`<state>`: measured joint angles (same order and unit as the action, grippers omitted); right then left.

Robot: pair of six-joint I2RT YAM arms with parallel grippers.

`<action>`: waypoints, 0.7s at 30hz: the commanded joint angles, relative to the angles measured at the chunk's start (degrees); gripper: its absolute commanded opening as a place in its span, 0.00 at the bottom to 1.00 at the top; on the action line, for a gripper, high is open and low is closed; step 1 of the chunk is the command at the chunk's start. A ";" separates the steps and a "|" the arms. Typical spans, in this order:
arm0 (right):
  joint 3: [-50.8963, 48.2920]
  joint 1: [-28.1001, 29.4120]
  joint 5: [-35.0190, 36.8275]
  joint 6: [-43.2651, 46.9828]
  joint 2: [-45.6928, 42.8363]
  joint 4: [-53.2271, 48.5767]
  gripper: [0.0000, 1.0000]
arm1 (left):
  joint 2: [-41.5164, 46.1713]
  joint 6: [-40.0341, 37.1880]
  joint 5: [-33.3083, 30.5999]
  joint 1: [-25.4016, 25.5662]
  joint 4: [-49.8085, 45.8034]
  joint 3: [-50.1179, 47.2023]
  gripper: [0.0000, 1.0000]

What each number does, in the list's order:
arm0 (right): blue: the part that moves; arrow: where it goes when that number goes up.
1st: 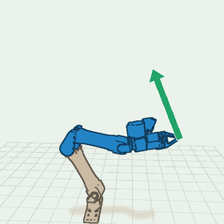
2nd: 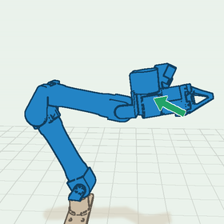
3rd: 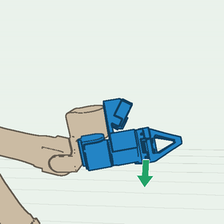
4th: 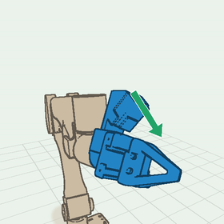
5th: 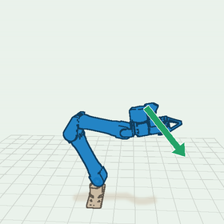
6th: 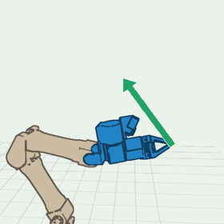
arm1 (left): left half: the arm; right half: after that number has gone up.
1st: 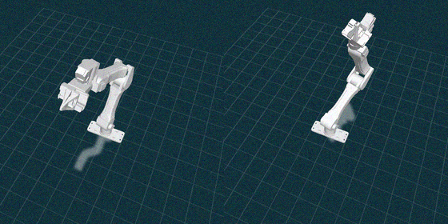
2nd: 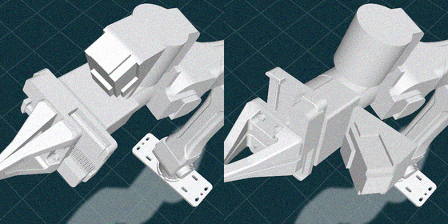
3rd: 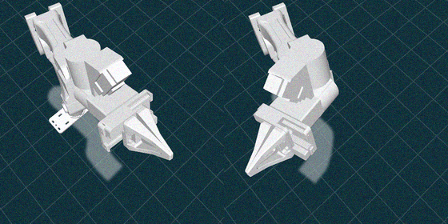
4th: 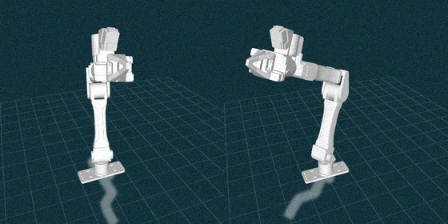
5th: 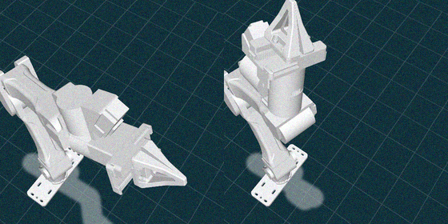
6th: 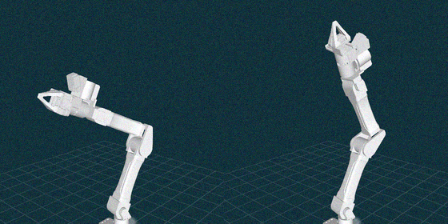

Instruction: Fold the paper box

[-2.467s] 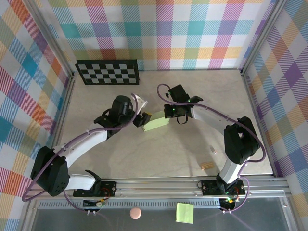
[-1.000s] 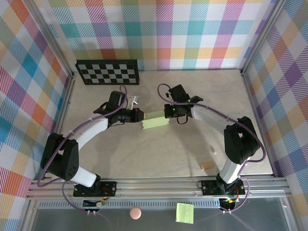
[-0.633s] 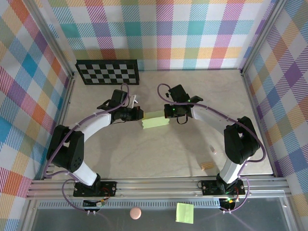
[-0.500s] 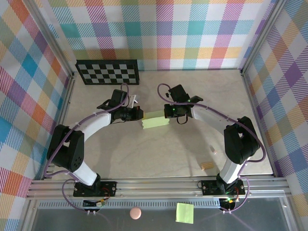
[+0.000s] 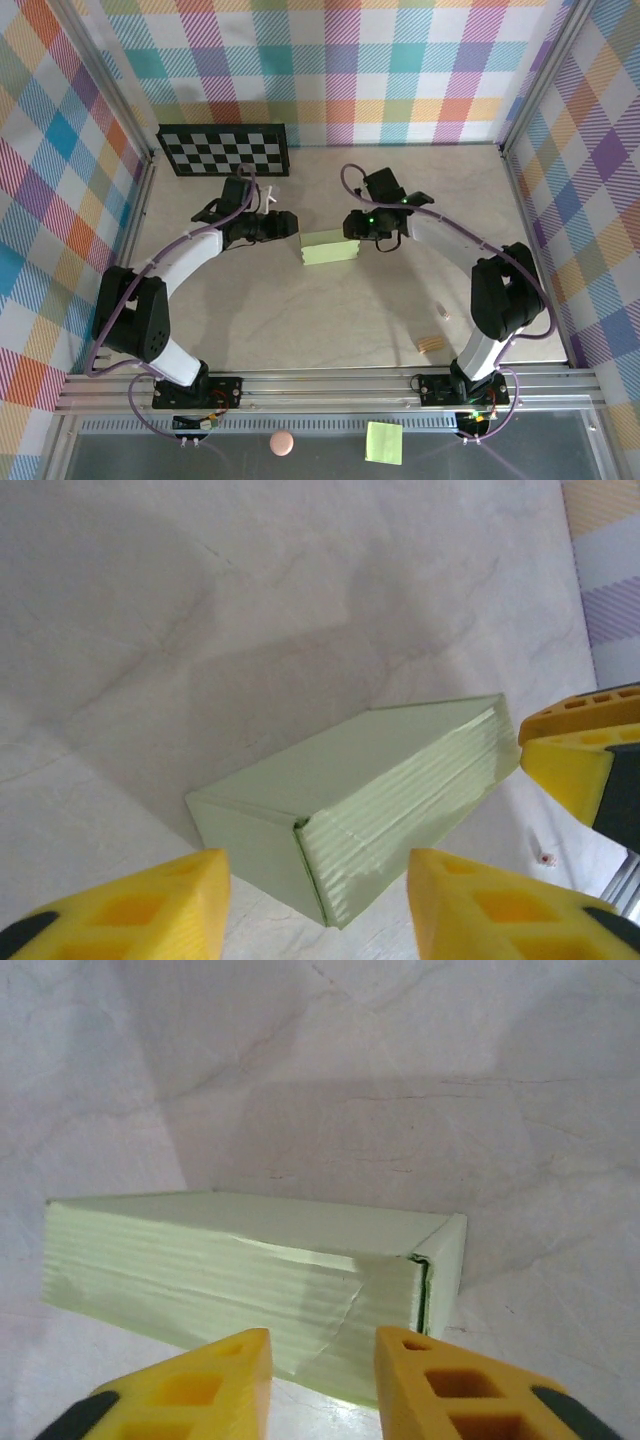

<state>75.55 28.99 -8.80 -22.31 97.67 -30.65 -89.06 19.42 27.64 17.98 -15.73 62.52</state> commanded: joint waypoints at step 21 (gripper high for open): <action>7.30 -3.84 -8.94 3.58 5.73 -8.96 0.52 | -8.77 11.71 5.81 3.90 3.34 2.30 0.57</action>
<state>80.77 25.47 -15.92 -20.05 101.91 -37.21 -97.23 30.04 32.51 21.30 -12.05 62.83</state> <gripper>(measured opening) 0.533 0.574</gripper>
